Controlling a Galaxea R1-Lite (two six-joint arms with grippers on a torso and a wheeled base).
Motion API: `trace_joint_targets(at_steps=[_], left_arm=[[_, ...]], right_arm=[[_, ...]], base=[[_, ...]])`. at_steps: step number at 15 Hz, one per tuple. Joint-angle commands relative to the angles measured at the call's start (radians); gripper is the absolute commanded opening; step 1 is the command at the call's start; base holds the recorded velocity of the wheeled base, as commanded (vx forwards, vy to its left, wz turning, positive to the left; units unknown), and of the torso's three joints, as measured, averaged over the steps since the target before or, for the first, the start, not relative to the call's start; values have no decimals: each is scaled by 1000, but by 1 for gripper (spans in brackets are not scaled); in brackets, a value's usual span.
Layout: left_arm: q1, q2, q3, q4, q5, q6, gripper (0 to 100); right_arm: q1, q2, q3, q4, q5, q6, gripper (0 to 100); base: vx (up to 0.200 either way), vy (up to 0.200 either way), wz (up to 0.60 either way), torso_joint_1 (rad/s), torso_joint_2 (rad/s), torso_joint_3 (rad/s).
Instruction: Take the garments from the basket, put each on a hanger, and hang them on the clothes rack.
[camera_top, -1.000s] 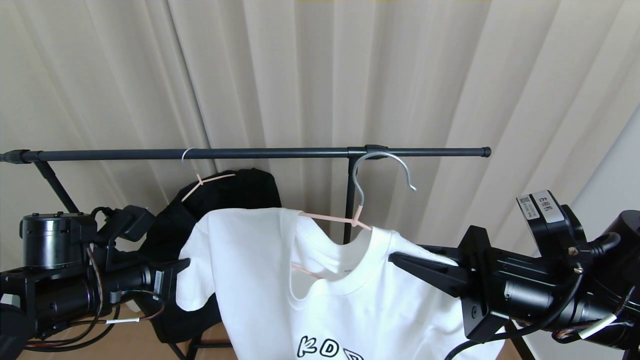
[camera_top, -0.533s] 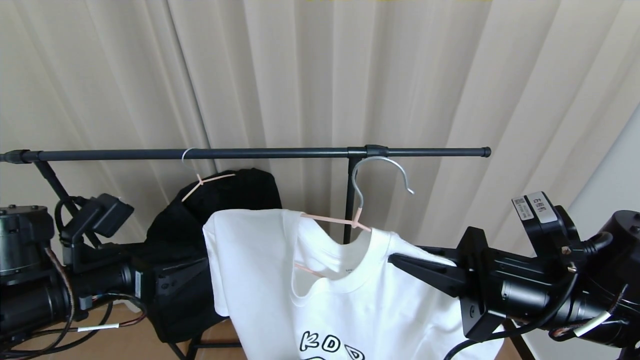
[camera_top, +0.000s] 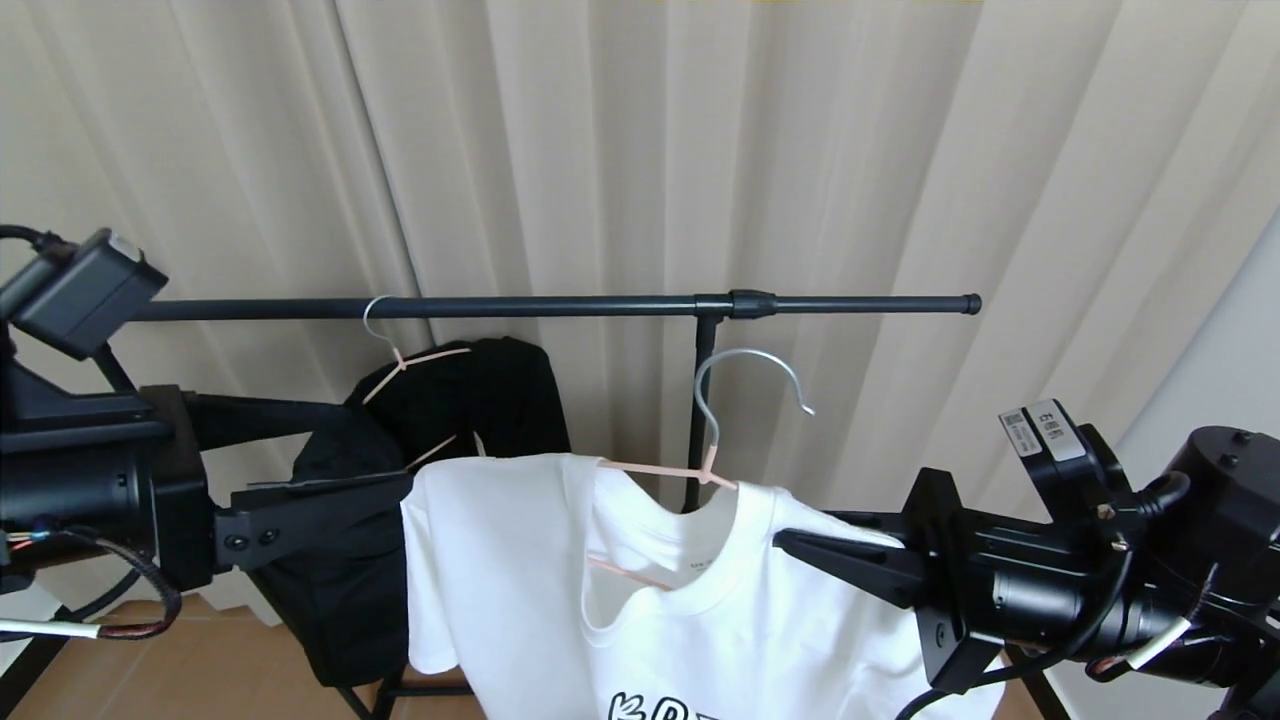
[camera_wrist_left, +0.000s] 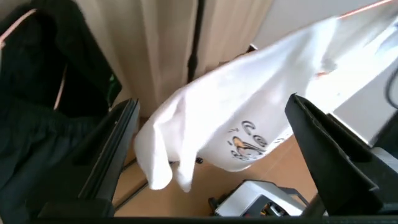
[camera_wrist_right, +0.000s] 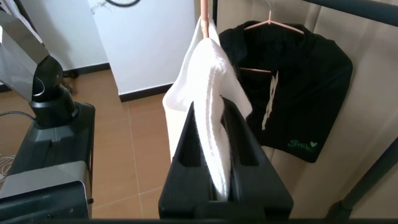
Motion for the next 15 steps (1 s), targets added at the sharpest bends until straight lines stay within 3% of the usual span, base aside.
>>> trace_joint_targets(at_steps=[1,4,7,9,12,15], left_arm=[[-93,29,-124,82,-2,41,100],[-165,128,-214,194,-2,188,100],[-171,240,-288,246,-11,354,100],[-179,294,-333,273,-31,424,100],[-205,374,-389,308,-102,567,100],[-225,417,-429,368,-162,650,100]], right_arm=[[6,12,14,-3,1,1,0],[20,4,20,-5,1,2,0],[23,2,20,-5,1,2,0],[31,2,21,-5,4,1,0],[34,2,29,-5,8,-1,0],[45,2,29,-5,10,-1,0]], base=[[0,0,0,0,0,0],[0,0,0,0,0,0],[0,0,0,0,0,0],[0,0,0,0,0,0],[0,0,0,0,0,0],[0,0,0,0,0,0]])
